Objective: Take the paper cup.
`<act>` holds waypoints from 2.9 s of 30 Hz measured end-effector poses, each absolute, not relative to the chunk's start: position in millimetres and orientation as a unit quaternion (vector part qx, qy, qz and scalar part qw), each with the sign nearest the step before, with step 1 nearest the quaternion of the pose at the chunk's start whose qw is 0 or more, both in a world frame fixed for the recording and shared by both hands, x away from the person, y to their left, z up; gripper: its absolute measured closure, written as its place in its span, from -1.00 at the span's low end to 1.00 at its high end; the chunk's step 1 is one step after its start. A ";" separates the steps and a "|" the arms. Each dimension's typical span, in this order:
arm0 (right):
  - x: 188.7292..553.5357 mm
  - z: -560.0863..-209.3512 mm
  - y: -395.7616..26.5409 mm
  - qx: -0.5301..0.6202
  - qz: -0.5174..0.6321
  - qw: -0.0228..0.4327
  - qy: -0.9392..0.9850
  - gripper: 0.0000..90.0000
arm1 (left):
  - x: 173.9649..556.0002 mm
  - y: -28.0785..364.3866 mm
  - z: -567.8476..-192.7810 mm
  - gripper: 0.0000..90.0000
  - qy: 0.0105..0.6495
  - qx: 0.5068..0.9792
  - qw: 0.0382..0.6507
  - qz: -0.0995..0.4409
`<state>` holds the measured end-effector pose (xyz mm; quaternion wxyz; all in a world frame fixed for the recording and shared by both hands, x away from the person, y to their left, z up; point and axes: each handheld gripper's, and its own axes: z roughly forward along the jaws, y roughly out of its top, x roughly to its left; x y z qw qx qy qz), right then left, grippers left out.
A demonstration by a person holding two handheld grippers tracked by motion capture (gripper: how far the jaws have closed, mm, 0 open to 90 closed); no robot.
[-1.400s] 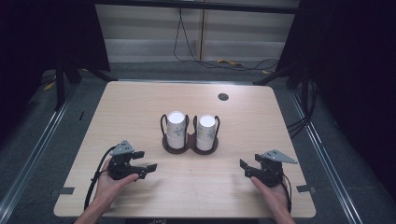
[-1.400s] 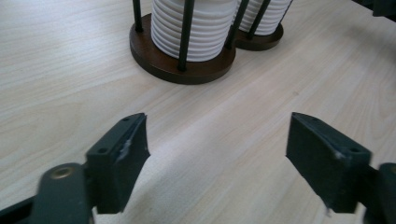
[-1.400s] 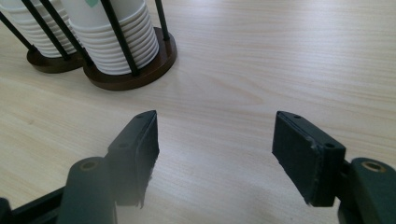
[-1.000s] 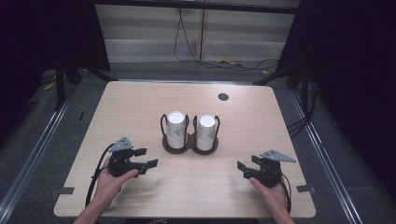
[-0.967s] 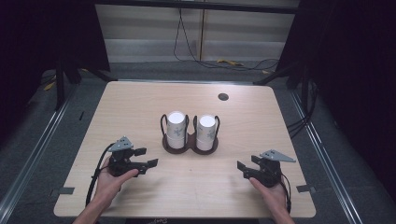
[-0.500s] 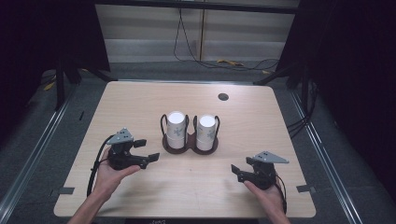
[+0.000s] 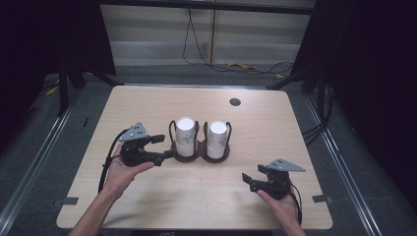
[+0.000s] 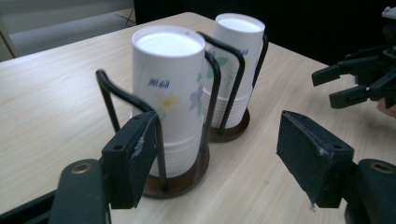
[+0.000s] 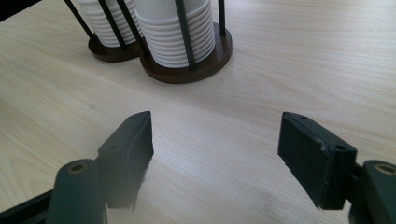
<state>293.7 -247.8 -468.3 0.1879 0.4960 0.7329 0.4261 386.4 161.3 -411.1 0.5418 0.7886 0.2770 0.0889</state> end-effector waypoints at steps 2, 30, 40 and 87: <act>291.7 -467.5 -248.4 0.495 0.429 0.190 0.731 -0.41 | 391.4 158.8 -405.9 -0.39 0.278 0.789 0.541 0.084; 292.8 -468.7 -247.0 0.489 0.441 0.177 0.731 -0.42 | 450.4 118.3 -372.8 -0.55 0.298 0.805 0.504 0.096; 293.1 -468.6 -246.3 0.487 0.443 0.178 0.731 -0.44 | 455.6 107.1 -369.5 -0.45 0.292 0.828 0.469 0.097; 294.1 -469.3 -245.1 0.488 0.432 0.179 0.737 -0.45 | 469.9 90.6 -389.6 -0.25 0.301 0.863 0.399 0.076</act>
